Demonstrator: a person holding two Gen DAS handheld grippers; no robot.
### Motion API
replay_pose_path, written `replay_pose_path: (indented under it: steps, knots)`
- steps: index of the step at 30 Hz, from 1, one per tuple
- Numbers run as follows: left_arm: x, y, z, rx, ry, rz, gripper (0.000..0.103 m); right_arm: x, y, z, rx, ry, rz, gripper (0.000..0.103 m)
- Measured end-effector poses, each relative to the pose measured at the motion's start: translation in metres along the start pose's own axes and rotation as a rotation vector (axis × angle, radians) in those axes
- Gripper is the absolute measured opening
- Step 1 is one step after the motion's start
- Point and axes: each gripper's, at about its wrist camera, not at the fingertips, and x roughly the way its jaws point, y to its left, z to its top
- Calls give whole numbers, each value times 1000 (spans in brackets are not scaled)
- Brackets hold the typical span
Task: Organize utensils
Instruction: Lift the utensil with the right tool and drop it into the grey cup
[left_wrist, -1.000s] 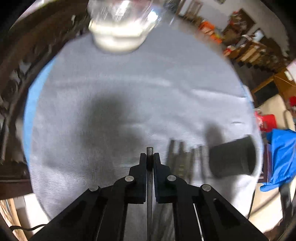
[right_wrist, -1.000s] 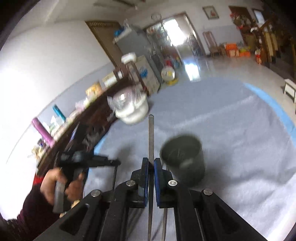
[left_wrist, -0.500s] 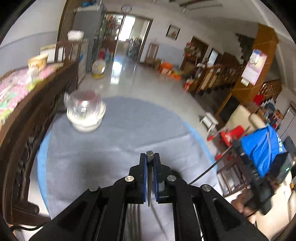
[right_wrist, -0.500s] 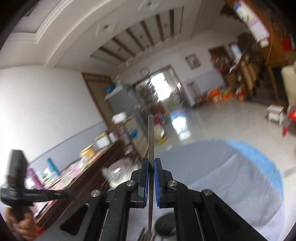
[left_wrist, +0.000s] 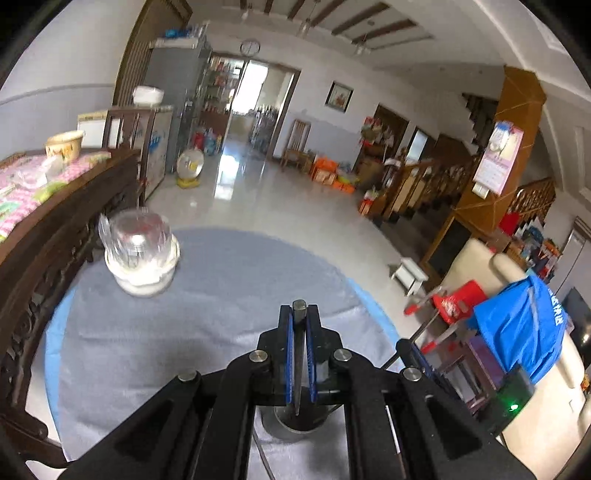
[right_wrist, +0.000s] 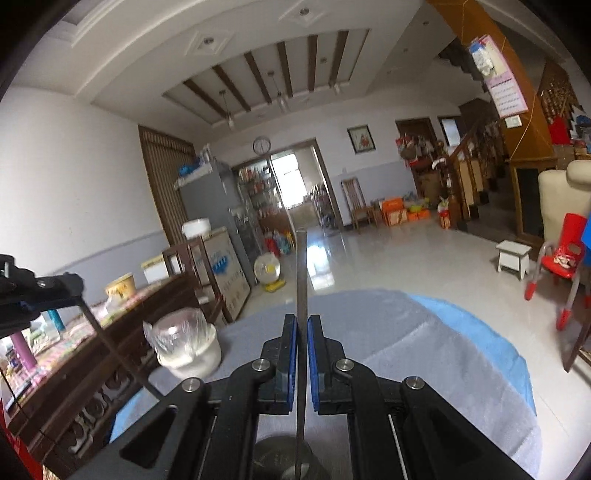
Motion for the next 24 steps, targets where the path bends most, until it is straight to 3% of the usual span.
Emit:
replay_pose_path:
  steps: [6, 11, 13, 15, 18, 20, 24]
  knots:
    - [43, 6, -23, -3, 164, 7, 7, 5, -15, -16, 38, 100, 44, 10]
    - [46, 9, -36, 14, 201, 8, 12, 2, -31, -26, 116, 187, 113, 11]
    - [39, 12, -38, 18, 187, -1, 47, -1, -38, -32, 150, 201, 144, 12]
    - [30, 17, -39, 21, 153, 10, 57, -5, -43, -36, 173, 200, 169, 14]
    - [18, 27, -42, 24, 130, 22, 57, -13, -50, -39, 209, 187, 193, 32]
    - [12, 41, -46, 4, 127, 25, 57, -24, -56, -38, 242, 141, 216, 74]
    - [1, 67, -58, -24, 122, 77, 58, -46, -59, -36, 247, 71, 224, 74]
